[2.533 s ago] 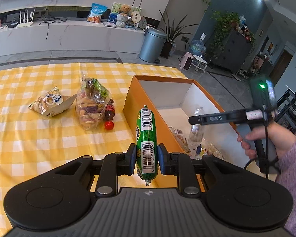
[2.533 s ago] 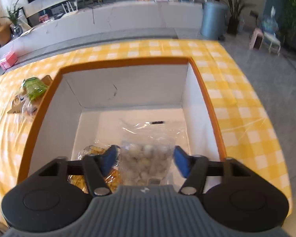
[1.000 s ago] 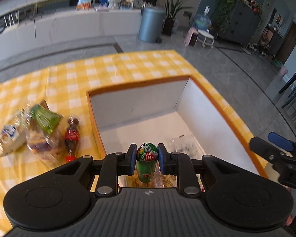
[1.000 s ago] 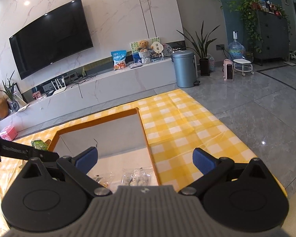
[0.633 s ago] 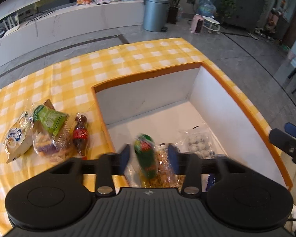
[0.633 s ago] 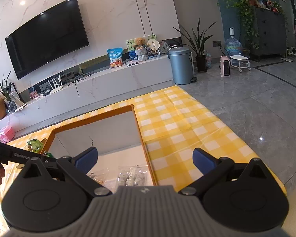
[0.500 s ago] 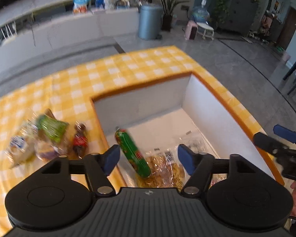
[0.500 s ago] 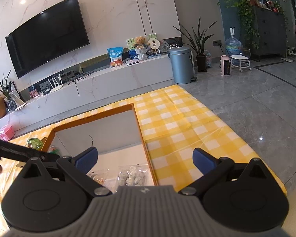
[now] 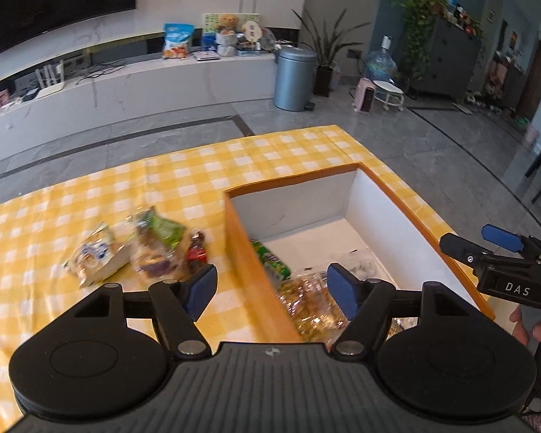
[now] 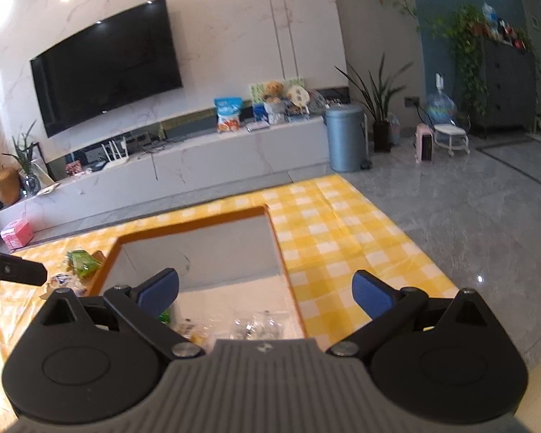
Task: Organize snacks
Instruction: 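Withdraw both open tools from the box toward the snacks on the table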
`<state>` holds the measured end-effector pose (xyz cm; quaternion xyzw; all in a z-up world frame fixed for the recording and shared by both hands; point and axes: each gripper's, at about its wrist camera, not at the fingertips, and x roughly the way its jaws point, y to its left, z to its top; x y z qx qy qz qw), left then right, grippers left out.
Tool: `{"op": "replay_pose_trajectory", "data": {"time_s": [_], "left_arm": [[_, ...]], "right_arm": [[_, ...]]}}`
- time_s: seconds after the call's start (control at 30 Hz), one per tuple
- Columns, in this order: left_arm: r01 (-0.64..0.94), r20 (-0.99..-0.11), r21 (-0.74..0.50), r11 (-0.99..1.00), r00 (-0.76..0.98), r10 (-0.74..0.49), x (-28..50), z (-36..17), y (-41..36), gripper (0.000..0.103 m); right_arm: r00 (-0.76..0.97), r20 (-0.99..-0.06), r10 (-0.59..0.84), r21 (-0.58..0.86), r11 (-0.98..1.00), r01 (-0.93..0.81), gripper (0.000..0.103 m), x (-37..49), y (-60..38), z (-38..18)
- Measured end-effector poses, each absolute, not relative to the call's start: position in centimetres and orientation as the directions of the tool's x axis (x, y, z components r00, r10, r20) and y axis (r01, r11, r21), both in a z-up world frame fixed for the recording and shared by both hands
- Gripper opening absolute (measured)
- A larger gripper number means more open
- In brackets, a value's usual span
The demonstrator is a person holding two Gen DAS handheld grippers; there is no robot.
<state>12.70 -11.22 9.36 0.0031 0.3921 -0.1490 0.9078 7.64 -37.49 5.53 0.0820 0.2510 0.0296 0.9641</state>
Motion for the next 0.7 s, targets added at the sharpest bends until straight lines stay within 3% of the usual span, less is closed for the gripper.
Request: {"op": "replay_pose_trajectory", "data": {"time_s": [0.4, 0.7], "left_arm": [[0.217, -0.69, -0.149, 0.965, 0.677, -0.258, 8.7, 9.6, -4.3, 0.081], [0.159, -0.682, -0.137, 0.978, 0.701, -0.21, 7.3, 9.7, 1.1, 0.081]], "right_arm": [[0.905, -0.393, 0.165, 0.082, 0.986, -0.144, 0.1, 4.3, -30.2, 9.8], [0.897, -0.375, 0.235, 0.135, 0.971, -0.198, 0.1, 0.5, -23.6, 10.9]]}}
